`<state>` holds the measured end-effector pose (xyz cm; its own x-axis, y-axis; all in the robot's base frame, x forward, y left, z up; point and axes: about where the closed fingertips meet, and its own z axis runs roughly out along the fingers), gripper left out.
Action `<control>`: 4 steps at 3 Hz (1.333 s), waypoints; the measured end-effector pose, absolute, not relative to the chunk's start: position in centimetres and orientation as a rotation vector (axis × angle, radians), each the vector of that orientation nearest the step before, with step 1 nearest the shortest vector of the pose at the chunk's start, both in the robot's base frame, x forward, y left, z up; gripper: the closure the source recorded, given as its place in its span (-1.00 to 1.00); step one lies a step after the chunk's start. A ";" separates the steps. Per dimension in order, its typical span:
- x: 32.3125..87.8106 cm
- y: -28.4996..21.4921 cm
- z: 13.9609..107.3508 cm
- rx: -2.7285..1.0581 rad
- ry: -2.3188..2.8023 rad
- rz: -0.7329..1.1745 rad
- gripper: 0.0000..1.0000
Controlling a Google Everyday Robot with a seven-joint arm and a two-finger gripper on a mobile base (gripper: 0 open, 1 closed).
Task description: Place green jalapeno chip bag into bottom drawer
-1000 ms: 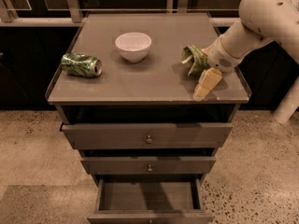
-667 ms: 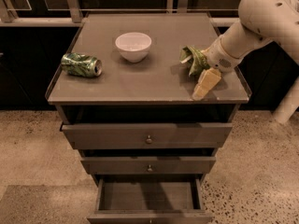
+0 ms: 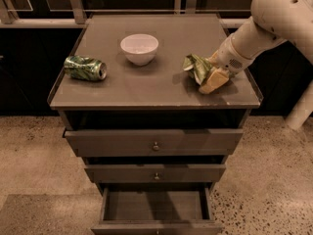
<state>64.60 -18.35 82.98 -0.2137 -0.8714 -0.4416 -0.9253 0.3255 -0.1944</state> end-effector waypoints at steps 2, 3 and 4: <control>61.3 -18.4 86.2 -1.551 2.112 0.152 1.00; 61.3 -18.4 86.2 -1.551 2.112 0.152 1.00; 58.6 -18.7 86.0 -1.508 2.113 0.189 1.00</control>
Offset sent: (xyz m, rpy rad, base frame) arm -0.0794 -0.0046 0.0646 0.0411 -0.0397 -0.0331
